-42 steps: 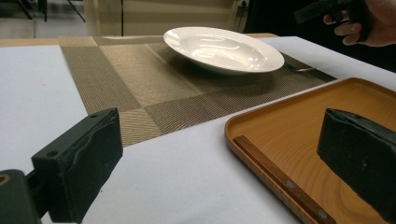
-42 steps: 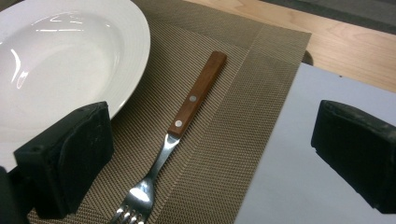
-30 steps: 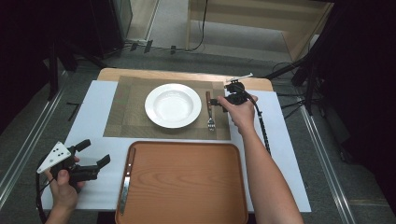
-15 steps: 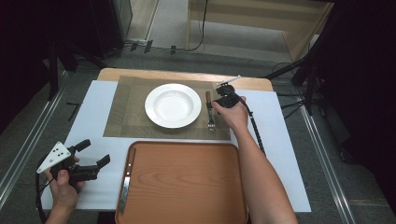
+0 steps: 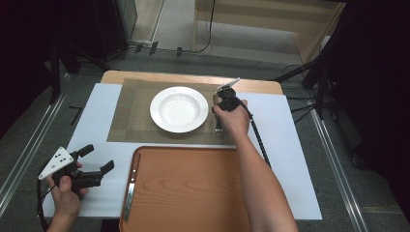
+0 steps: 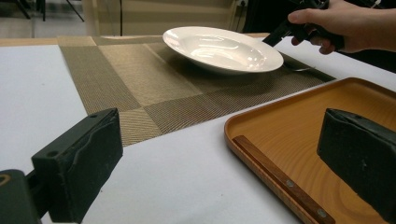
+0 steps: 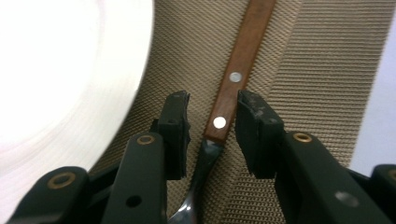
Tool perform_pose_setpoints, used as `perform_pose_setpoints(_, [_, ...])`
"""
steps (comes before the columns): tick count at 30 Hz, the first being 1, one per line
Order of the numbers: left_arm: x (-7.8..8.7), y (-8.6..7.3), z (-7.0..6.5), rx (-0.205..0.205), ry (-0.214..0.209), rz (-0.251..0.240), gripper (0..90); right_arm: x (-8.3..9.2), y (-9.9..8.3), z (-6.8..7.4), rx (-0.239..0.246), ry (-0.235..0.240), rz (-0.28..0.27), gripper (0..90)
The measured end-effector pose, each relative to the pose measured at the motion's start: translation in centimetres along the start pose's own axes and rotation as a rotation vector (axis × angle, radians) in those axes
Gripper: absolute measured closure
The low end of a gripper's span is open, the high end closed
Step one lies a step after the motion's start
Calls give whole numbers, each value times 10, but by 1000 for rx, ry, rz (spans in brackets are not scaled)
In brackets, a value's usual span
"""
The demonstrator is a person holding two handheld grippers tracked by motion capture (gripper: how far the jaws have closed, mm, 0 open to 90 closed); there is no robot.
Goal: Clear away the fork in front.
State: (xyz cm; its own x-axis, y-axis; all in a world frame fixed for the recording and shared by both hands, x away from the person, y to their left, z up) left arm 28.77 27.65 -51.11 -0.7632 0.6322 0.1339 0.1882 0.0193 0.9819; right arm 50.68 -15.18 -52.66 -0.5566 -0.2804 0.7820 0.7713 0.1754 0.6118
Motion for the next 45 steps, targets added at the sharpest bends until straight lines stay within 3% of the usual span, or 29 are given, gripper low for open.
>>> perform_pose_setpoints(8, [0,0,0,-2,0,4,0,-9,-4,4,12,-109,12,700])
perform_pose_setpoints(14, [-1,0,0,-5,1,8,0,-10,-4,7,-18,-140,13,721])
perform_pose_setpoints(19, [0,0,0,-2,4,9,0,-9,-6,10,18,-176,-8,767])
perform_pose_setpoints(31, [0,0,1,0,7,5,0,-6,-10,6,22,-138,-48,773])
perform_pose_setpoints(37, [-1,0,0,-9,14,6,0,5,-18,-1,7,-96,-138,773])
perform_pose_setpoints(38, [-2,0,-1,-15,22,11,0,7,-19,-2,-3,-73,-156,773])
perform_pose_setpoints(45, [-6,1,-4,-55,38,34,0,32,-24,-5,-17,-28,-253,772])
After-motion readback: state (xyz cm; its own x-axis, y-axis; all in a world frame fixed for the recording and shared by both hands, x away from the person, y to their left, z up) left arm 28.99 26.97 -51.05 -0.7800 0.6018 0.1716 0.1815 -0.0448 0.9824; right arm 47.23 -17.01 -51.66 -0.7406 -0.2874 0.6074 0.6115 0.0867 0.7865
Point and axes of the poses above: each handheld gripper's, and its own axes: x roughly backward along the jaws, y roughly out of its top, z roughly to its left, the point moved 5 cm from there along -x, roughly forward along the jaws, and after that the axes turned 9 degrees about -z, right-handed, at the moved point
